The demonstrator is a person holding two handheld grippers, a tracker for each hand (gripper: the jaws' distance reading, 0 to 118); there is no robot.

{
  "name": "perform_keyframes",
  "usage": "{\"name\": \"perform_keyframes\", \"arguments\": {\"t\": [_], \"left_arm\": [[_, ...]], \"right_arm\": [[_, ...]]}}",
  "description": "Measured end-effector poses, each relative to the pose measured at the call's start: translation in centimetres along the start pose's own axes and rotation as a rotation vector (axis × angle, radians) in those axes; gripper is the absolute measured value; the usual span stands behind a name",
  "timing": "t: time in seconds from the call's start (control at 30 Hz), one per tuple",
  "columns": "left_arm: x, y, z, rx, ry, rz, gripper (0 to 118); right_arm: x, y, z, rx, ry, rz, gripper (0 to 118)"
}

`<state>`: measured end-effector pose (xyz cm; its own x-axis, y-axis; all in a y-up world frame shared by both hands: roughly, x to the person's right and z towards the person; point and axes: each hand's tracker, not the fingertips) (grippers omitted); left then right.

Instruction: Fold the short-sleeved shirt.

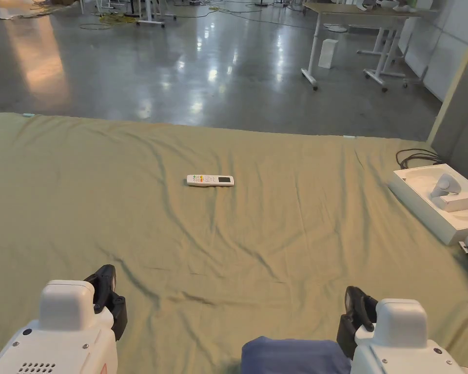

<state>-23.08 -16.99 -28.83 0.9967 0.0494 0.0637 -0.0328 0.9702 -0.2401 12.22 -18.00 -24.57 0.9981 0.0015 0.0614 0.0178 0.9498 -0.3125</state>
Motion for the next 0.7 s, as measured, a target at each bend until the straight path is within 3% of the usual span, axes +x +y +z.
{"name": "perform_keyframes", "arguments": {"t": [0.17, 0.33, 0.43, 0.63, 0.67, 0.7], "left_arm": [[0.6, -0.1, -0.1, -0.008, -0.024, -0.013, 3], [1.1, -0.8, -0.3, -0.056, -0.061, -0.004, 3], [1.4, -1.2, -0.3, -0.090, -0.083, -0.007, 3], [2.4, -2.2, -1.6, -0.245, -0.290, 0.088, 4], [2.6, -2.3, -2.0, -0.281, -0.312, 0.097, 10], [2.9, -2.4, -2.4, -0.321, -0.346, 0.107, 29]], "right_arm": [[-0.4, -4.6, -2.3, -0.203, 0.055, 0.024, 0], [0.4, -10.1, -5.9, -0.392, 0.027, 0.047, 0], [1.3, -11.9, -5.9, -0.410, -0.003, 0.020, 0], [2.1, -12.9, -5.2, -0.427, -0.047, -0.021, 0], [2.3, -13.0, -5.2, -0.430, -0.049, -0.030, 0], [2.4, -13.0, -5.1, -0.432, -0.048, -0.039, 0]]}}
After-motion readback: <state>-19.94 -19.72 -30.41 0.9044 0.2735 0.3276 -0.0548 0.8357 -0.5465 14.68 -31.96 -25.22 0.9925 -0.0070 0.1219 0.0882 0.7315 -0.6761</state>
